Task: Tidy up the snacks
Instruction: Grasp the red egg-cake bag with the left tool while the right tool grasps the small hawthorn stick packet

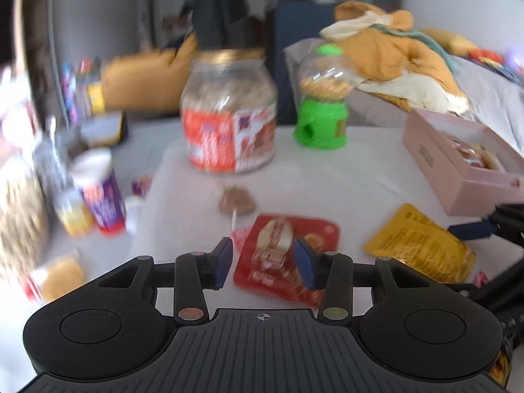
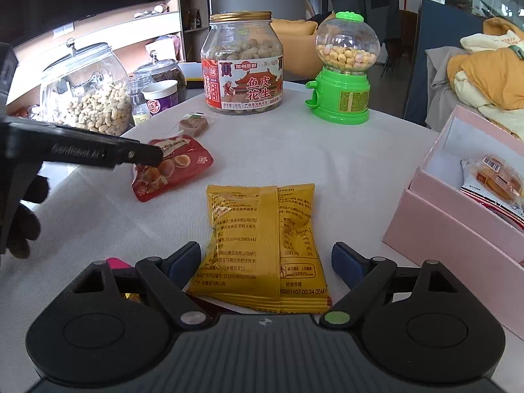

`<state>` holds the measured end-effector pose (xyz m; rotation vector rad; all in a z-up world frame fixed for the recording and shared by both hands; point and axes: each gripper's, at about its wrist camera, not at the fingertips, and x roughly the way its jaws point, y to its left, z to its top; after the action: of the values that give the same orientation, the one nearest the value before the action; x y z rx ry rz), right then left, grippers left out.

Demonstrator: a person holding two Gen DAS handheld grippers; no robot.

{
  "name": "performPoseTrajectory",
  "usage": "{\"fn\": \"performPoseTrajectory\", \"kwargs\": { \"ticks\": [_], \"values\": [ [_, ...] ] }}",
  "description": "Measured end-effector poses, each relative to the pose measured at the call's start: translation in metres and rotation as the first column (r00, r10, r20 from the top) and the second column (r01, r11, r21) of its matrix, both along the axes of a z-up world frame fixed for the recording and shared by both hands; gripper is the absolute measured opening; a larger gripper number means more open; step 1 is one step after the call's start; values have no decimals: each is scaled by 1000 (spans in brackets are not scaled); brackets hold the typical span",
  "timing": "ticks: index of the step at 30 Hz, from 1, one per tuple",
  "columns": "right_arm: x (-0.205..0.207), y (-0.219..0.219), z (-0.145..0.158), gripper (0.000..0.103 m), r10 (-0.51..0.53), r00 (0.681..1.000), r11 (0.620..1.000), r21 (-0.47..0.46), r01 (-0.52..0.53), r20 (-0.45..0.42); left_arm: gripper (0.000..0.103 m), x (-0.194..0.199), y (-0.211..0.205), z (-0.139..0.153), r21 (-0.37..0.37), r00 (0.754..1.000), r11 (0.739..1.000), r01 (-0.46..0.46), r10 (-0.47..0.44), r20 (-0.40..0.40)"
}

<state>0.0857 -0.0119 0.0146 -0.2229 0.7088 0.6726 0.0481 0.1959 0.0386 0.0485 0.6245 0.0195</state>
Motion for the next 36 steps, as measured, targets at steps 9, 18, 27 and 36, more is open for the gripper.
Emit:
{"fn": "performPoseTrajectory", "kwargs": {
  "ticks": [9,18,27,36],
  "values": [
    [0,0,0,88,0,1000,1000,-1,0,1,60,17,-31,-16,147,977,977,157,-132,-165],
    [1,0,-1,88,-1,1000,1000,-2,1,1,63,24,-17,-12,126,986,988,94,-74,-148],
    [1,1,-1,88,-1,1000,1000,-3,1,1,76,47,18,-19,-41,984,999,6,-13,-178],
    [2,2,-2,91,10,1000,1000,-4,-10,-4,78,50,24,-20,-100,990,995,11,-25,-141]
  ]
}}
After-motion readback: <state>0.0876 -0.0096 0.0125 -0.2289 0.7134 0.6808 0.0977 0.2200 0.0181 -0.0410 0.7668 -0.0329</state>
